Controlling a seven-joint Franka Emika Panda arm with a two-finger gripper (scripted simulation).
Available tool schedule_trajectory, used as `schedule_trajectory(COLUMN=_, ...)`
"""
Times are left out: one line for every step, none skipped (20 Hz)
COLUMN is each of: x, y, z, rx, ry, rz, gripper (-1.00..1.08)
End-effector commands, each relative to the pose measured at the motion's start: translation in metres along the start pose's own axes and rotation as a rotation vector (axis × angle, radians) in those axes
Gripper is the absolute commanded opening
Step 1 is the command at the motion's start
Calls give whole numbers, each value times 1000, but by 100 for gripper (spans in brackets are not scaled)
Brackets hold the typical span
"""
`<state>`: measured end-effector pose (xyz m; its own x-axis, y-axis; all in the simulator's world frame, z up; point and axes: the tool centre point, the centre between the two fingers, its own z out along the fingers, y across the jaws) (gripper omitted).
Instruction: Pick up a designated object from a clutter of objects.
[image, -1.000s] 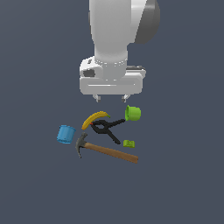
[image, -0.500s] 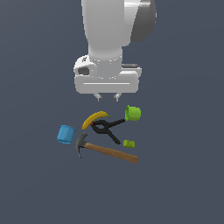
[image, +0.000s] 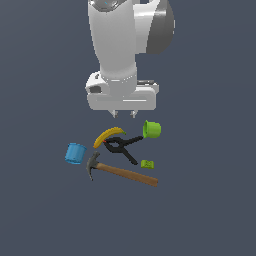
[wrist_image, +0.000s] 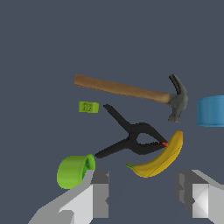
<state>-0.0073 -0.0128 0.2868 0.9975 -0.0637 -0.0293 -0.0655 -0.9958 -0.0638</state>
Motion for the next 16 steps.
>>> schedule_trajectory(x=-5, y=0, z=12, rx=28, ry=-29, rz=34, gripper=28)
schedule_trajectory(x=-8, y=-1, z=17, rx=41, ry=-42, rz=50, gripper=28)
schedule_trajectory(x=-11, y=-1, z=23, rx=56, ry=-57, rz=68, gripper=28)
schedule_trajectory(x=-14, y=-1, z=29, rx=71, ry=-73, rz=87, gripper=28)
schedule_trajectory(x=-17, y=-2, z=35, rx=87, ry=-90, rz=107, gripper=28)
schedule_trajectory(x=-21, y=-2, z=42, rx=105, ry=-108, rz=130, gripper=28)
schedule_trajectory(x=-25, y=-3, z=49, rx=123, ry=-127, rz=153, gripper=28)
schedule_trajectory(x=-29, y=-4, z=56, rx=142, ry=-147, rz=179, gripper=28)
schedule_trajectory(x=-33, y=-4, z=63, rx=162, ry=-169, rz=205, gripper=28)
schedule_trajectory(x=-38, y=-5, z=70, rx=182, ry=-190, rz=232, gripper=28)
schedule_trajectory(x=-42, y=-6, z=78, rx=202, ry=-211, rz=260, gripper=28)
schedule_trajectory(x=-47, y=-7, z=84, rx=221, ry=-233, rz=287, gripper=28)
schedule_trajectory(x=-51, y=-9, z=91, rx=241, ry=-254, rz=315, gripper=28)
schedule_trajectory(x=-56, y=-10, z=98, rx=260, ry=-275, rz=343, gripper=28)
schedule_trajectory(x=-60, y=-11, z=104, rx=280, ry=-296, rz=372, gripper=28)
schedule_trajectory(x=-65, y=-13, z=110, rx=299, ry=-317, rz=400, gripper=28)
